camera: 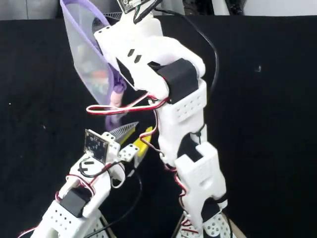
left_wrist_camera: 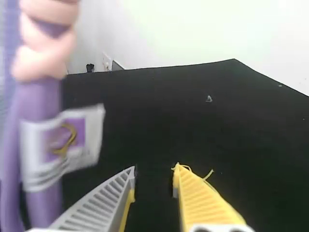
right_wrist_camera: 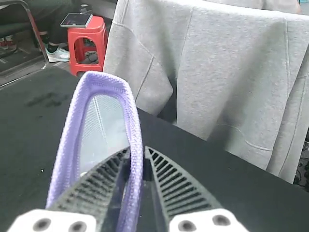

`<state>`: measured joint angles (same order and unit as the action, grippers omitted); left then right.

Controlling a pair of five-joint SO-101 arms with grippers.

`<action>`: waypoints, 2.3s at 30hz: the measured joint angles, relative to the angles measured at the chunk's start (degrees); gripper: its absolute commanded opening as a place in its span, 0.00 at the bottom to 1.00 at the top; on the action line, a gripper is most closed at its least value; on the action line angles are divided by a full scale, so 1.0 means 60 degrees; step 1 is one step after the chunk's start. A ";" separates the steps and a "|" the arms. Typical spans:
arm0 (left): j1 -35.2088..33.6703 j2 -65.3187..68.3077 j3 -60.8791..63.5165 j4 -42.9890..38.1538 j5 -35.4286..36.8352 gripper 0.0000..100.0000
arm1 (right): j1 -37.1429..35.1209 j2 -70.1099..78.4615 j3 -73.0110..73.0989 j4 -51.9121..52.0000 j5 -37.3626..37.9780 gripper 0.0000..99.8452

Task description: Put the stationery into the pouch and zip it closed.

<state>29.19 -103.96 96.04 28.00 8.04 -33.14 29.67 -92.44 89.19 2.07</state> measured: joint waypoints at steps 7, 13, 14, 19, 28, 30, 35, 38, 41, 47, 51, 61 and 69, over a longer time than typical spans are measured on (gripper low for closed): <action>-0.0015 0.0000 0.0000 0.0015 0.0000 0.14 | 0.0015 0.0000 0.0000 0.0044 0.0000 0.01; -0.0015 0.0000 0.0000 0.0015 0.0000 0.14 | 0.0000 0.0000 0.0000 0.0044 0.0000 0.01; -0.0015 0.0000 0.0000 0.0015 0.0000 0.14 | 0.0000 0.0000 0.0000 0.0044 0.0000 0.01; -0.0029 0.0000 0.0000 0.0015 0.0000 0.14 | 0.0000 0.0000 0.0000 0.0044 0.0000 0.01; -0.1568 0.0000 0.0000 -0.0308 0.0000 0.15 | 0.0000 0.0000 0.0000 0.0147 0.0000 0.01; -0.1700 0.0000 0.0000 -0.0366 0.0000 0.15 | 0.0000 0.0000 0.0000 0.0147 0.0000 0.01; -0.1700 0.0000 0.0000 -0.0396 0.0000 0.15 | 0.0000 0.0000 0.0000 0.0147 0.0000 0.01; -0.1700 0.0000 0.0000 -0.0396 0.0000 0.14 | 0.0000 0.0000 0.0000 0.0147 0.0000 0.01; -0.1436 0.0000 0.0000 -0.0396 0.0000 0.14 | 0.0000 0.0000 0.0000 0.0147 0.0000 0.01; -0.1114 0.0000 0.0000 0.0454 0.0000 0.15 | 0.0000 0.0000 0.0000 0.0147 0.0000 0.01; -0.1158 0.0000 0.0000 0.0982 0.0000 0.15 | 0.0000 0.0000 0.0000 0.0147 0.0000 0.01; -0.1700 0.0000 -0.0147 0.1670 0.0000 0.25 | 0.0000 0.0000 0.0000 0.0147 0.0000 0.01; -0.1700 -0.0015 -0.1582 0.3692 0.0000 0.25 | 0.0000 0.0000 0.0000 0.0147 0.0000 0.01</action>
<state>18.99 -104.04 86.55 50.15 8.04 -33.14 29.67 -92.44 90.07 2.07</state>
